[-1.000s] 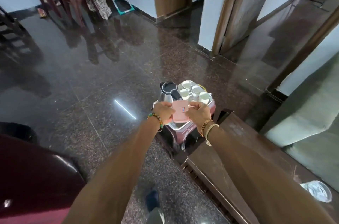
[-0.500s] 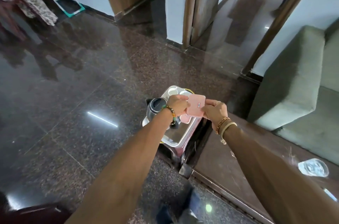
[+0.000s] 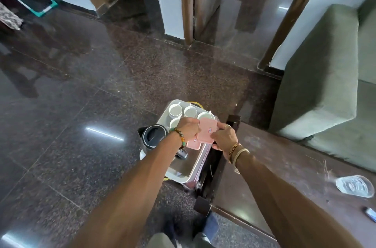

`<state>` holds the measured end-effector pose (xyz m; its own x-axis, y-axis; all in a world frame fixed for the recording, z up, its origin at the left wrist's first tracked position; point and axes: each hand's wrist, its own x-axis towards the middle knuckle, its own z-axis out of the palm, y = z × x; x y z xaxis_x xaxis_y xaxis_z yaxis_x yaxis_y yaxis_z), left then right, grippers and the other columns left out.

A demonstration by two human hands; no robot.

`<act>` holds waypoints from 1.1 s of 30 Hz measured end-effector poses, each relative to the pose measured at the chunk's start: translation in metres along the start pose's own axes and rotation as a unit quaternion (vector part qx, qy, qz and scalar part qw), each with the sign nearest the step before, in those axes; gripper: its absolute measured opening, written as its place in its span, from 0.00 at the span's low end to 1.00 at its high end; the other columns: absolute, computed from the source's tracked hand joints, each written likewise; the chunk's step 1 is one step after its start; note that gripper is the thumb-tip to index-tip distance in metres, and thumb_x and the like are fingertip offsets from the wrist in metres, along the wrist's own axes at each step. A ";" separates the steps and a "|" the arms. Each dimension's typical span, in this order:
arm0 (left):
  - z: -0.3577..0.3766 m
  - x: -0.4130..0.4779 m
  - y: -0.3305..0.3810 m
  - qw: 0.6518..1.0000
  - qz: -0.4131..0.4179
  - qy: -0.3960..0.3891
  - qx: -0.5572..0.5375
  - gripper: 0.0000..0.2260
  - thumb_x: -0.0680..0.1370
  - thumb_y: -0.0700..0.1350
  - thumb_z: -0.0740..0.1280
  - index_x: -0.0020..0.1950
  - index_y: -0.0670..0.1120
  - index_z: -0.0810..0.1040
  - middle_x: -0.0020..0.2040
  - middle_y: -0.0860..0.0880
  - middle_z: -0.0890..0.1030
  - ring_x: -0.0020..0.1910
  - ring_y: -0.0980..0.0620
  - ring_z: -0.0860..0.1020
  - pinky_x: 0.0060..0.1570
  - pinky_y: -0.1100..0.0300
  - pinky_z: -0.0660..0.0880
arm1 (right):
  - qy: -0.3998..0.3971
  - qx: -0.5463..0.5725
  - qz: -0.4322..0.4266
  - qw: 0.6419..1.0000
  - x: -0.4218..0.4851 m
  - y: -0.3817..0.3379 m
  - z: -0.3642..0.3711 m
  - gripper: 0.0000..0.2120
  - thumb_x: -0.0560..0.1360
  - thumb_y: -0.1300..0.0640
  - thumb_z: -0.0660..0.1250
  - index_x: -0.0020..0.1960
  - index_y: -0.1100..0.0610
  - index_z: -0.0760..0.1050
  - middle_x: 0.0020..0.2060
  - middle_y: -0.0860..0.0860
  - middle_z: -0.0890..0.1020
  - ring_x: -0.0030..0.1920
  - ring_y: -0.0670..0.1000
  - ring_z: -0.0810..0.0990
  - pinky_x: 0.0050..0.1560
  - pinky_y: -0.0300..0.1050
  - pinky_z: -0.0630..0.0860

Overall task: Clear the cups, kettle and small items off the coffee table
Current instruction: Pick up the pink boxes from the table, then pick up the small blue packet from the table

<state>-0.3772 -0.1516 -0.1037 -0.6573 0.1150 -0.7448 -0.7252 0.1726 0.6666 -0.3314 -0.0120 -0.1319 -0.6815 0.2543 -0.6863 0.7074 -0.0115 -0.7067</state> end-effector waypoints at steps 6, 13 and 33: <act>-0.009 0.044 0.000 0.992 0.025 0.000 0.123 0.16 0.73 0.29 0.65 0.59 0.40 0.78 0.54 0.40 0.81 0.56 0.43 0.80 0.58 0.50 0.78 | 0.028 0.009 0.017 0.999 0.033 0.004 0.021 0.25 0.75 0.67 0.65 0.71 0.56 0.70 0.56 0.56 0.80 0.50 0.54 0.79 0.55 0.55 0.80; -0.015 0.090 -0.013 0.974 -0.002 -0.012 0.225 0.17 0.71 0.30 0.67 0.60 0.35 0.76 0.58 0.37 0.79 0.59 0.40 0.78 0.60 0.45 0.76 | 0.036 0.000 0.070 0.997 0.066 0.022 0.046 0.26 0.75 0.67 0.63 0.72 0.56 0.68 0.57 0.57 0.82 0.46 0.52 0.80 0.38 0.44 0.77; -0.010 0.141 -0.034 0.919 -0.065 -0.031 0.388 0.06 0.74 0.39 0.70 0.46 0.41 0.73 0.49 0.43 0.77 0.47 0.47 0.74 0.46 0.59 0.73 | 0.037 -0.059 0.131 0.989 0.107 0.059 0.070 0.26 0.75 0.69 0.61 0.71 0.55 0.71 0.45 0.51 0.83 0.40 0.50 0.81 0.41 0.47 0.81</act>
<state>-0.4473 -0.1510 -0.2315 -0.5457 0.0949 -0.8326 -0.4157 0.8321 0.3673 -0.3759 -0.0533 -0.2594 -0.4598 0.3280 -0.8252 0.8775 0.0253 -0.4789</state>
